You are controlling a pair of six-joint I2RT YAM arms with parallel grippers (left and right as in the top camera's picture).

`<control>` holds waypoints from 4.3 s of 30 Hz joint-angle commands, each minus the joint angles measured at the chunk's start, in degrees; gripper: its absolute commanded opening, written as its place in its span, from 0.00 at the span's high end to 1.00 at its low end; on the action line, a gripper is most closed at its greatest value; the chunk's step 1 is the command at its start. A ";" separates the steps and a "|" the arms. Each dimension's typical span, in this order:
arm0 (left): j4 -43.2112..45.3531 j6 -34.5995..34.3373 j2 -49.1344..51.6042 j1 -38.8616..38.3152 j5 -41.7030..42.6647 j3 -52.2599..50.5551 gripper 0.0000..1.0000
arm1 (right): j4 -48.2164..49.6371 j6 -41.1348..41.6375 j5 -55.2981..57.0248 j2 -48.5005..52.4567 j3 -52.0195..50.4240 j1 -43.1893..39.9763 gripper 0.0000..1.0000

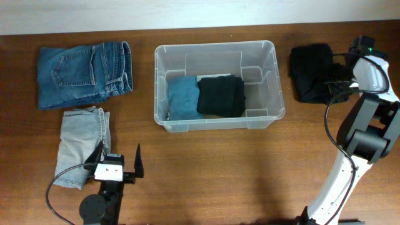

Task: Pack container
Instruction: 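Grasp the black garment's edge with the right gripper, then lift the black garment and carry it over the container, then lower the black garment onto the black cloth in the container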

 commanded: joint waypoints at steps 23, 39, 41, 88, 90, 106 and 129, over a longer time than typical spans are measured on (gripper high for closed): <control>-0.28 0.74 -0.33 0.44 -0.39 -0.15 0.01 | -0.63 -11.96 -17.51 1.75 -0.04 -3.21 0.96; -0.31 0.72 -0.33 0.44 -0.39 -0.15 0.01 | -0.61 -25.40 -56.72 -11.21 5.03 -8.92 0.96; -0.28 0.74 -0.33 0.44 -0.39 -0.15 0.01 | -0.63 -25.40 -56.87 -13.79 5.03 -8.66 0.96; -0.28 0.72 -0.33 0.44 -0.39 -0.15 0.01 | -5.09 -21.81 -22.08 -30.05 4.79 31.41 0.96; -0.28 0.72 -0.33 0.44 -0.39 -0.15 0.01 | -4.50 -20.59 -22.14 -29.00 4.81 32.46 0.96; -0.31 0.74 -0.33 0.44 -0.39 -0.15 0.01 | -1.44 -22.16 -28.55 -25.11 4.79 37.48 0.95; -0.28 0.74 -0.33 0.44 -0.39 -0.15 0.01 | -8.20 -22.51 3.89 -16.15 4.74 34.49 0.88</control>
